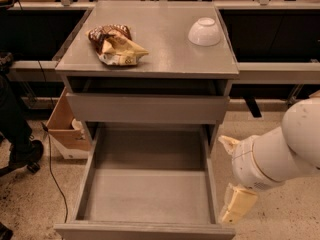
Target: Close middle drawer
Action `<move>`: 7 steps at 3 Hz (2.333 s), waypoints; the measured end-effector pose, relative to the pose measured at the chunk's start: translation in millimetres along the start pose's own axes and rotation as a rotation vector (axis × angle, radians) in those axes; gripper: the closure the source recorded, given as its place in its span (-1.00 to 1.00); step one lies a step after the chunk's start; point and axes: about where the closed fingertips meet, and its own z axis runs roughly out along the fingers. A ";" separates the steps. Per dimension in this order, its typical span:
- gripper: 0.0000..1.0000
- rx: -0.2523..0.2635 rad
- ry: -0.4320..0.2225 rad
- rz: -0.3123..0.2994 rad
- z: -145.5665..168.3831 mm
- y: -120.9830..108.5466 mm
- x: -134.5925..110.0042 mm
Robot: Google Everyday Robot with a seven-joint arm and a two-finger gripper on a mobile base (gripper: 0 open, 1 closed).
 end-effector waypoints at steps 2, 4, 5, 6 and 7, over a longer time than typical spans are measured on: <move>-1.00 0.001 -0.021 0.017 11.6 11.4 1.6; -1.00 -0.066 -0.155 0.065 118.6 83.7 9.7; -1.00 -0.098 -0.216 0.076 179.9 111.6 2.5; -1.00 -0.118 -0.287 0.089 252.5 128.5 -19.7; -1.00 -0.081 -0.327 0.113 291.3 120.4 -34.1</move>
Offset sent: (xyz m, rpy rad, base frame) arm -0.0219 0.0104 -0.0376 0.0648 0.0035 -0.0350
